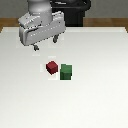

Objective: Place the red cube on top of the green cube.

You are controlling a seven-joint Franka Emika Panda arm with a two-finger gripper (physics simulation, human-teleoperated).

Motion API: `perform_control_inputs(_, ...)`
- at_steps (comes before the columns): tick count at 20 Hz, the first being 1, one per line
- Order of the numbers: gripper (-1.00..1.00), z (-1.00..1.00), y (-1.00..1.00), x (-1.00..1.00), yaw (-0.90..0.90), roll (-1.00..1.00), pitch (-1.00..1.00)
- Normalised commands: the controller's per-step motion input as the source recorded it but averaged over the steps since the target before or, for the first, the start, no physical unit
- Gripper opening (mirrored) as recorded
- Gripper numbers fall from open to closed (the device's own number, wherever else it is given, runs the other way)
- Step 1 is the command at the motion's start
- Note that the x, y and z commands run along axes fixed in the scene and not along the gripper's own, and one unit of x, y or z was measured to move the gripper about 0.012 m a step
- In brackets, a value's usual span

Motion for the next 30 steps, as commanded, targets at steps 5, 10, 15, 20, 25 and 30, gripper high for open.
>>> perform_control_inputs(5, 1.0, 0.0, 0.2, 0.2, 0.0, 0.0, 0.0)
perform_control_inputs(10, 1.0, -0.4, 0.0, 0.2, 0.0, 0.0, 0.0)
perform_control_inputs(15, 1.0, -0.4, 0.0, 0.0, 0.0, 0.0, 0.0)
perform_control_inputs(20, 1.0, -0.6, 0.0, 0.0, 0.0, 0.0, 0.0)
perform_control_inputs(25, -1.0, -0.4, 0.0, 0.0, 0.0, 0.0, 0.0)
perform_control_inputs(30, -1.0, 0.0, 0.0, 0.0, 0.0, 0.0, 0.0)
